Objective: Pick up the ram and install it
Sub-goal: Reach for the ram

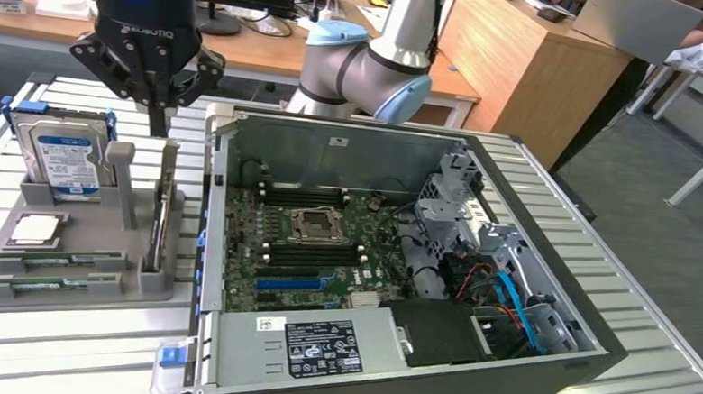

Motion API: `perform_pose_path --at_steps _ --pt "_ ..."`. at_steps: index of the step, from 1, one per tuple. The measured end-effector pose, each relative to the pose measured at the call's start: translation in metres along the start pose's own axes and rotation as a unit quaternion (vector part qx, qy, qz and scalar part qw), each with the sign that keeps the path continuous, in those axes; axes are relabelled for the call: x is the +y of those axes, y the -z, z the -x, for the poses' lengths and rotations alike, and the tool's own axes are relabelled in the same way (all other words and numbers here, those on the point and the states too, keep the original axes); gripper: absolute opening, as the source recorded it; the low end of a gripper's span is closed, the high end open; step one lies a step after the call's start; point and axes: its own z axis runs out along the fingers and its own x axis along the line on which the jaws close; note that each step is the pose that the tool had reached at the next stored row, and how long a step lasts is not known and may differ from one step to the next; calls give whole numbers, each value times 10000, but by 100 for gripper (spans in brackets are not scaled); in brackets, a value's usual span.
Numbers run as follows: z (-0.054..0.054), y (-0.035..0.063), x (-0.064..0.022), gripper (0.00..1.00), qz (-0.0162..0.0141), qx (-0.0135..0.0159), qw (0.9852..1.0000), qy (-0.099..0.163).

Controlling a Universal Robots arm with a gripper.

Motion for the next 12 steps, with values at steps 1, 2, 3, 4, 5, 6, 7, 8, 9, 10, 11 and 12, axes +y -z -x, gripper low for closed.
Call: perform_pose_path --at_steps 1,2,3,4,5,6,7,8,9,10,11,12 --pt "-19 0 -1 10 0 0 10000 0" --pt "-38 1 -3 10 0 0 10000 -1" --pt "-57 1 -4 10 0 0 10000 -1" --pt "-77 1 -6 10 0 0 10000 0" --pt "-97 2 -7 10 0 0 10000 -1" --pt "-116 3 -8 10 0 0 10000 0" --pt "-138 3 -10 10 0 0 10000 0" --pt "-158 3 -12 10 0 0 10000 0" --pt "-178 4 -13 10 0 0 10000 0" --pt "-200 4 -15 10 0 0 10000 0" --pt "-221 5 -16 10 0 0 10000 0" --pt "-243 6 -18 10 0 0 10000 0"
